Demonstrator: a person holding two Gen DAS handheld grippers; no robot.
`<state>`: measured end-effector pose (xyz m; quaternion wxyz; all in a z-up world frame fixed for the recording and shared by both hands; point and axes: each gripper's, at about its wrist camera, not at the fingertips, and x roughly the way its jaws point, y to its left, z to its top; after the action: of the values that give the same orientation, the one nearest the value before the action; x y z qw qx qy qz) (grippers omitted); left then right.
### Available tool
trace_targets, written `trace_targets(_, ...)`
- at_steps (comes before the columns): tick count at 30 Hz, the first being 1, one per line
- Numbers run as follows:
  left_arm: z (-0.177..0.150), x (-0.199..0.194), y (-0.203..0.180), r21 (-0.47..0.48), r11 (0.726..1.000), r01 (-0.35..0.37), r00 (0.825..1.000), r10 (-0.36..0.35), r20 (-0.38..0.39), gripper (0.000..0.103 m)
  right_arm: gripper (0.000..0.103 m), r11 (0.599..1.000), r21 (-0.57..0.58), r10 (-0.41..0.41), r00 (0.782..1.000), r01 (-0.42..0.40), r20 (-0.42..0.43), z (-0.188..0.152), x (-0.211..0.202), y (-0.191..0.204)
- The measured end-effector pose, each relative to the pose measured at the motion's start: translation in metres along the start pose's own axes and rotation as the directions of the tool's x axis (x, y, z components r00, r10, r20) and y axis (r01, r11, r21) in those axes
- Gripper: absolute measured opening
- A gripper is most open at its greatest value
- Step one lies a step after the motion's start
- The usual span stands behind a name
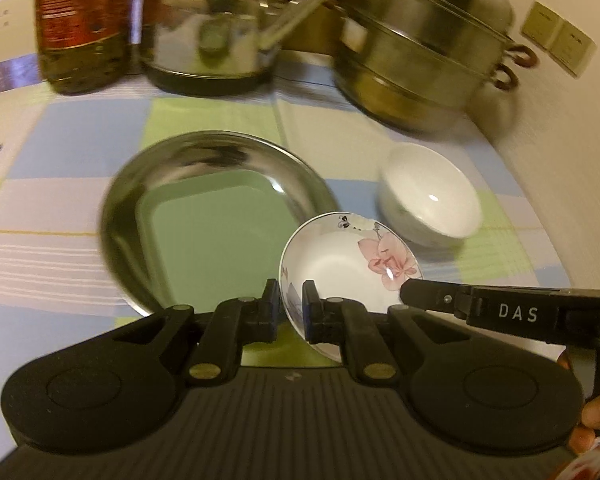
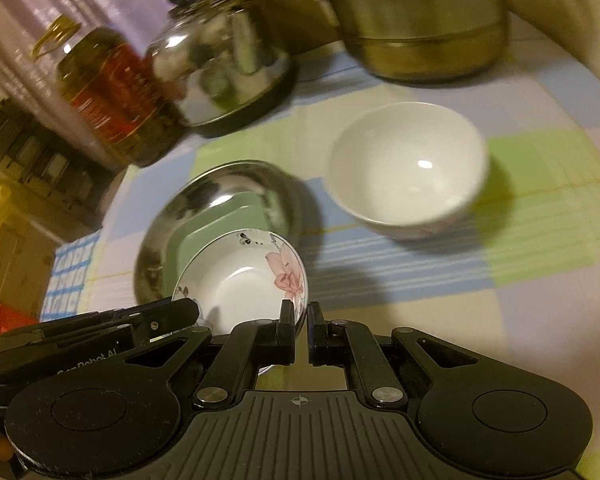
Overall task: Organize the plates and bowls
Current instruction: 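Carry the floral saucer with the left gripper onto the green plate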
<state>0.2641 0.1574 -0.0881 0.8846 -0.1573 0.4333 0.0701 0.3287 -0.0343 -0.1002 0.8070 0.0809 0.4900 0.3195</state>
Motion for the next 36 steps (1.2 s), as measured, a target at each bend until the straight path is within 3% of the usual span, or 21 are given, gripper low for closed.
trace_targets(17, 0.019, 0.033, 0.054, -0.056, 0.994, -0.093, 0.996, 0.092, -0.016, 0.01, 0.006, 0.997, -0.08, 0.002, 0.998, -0.007, -0.056, 0.023, 0.076, 0.038)
trace_targets(36, 0.028, 0.064, 0.071, -0.037, 0.995, -0.09, 0.995, 0.088, -0.051, 0.011, 0.006, 0.997, -0.06, -0.046, 0.997, 0.042, -0.067, 0.031, 0.108, 0.04)
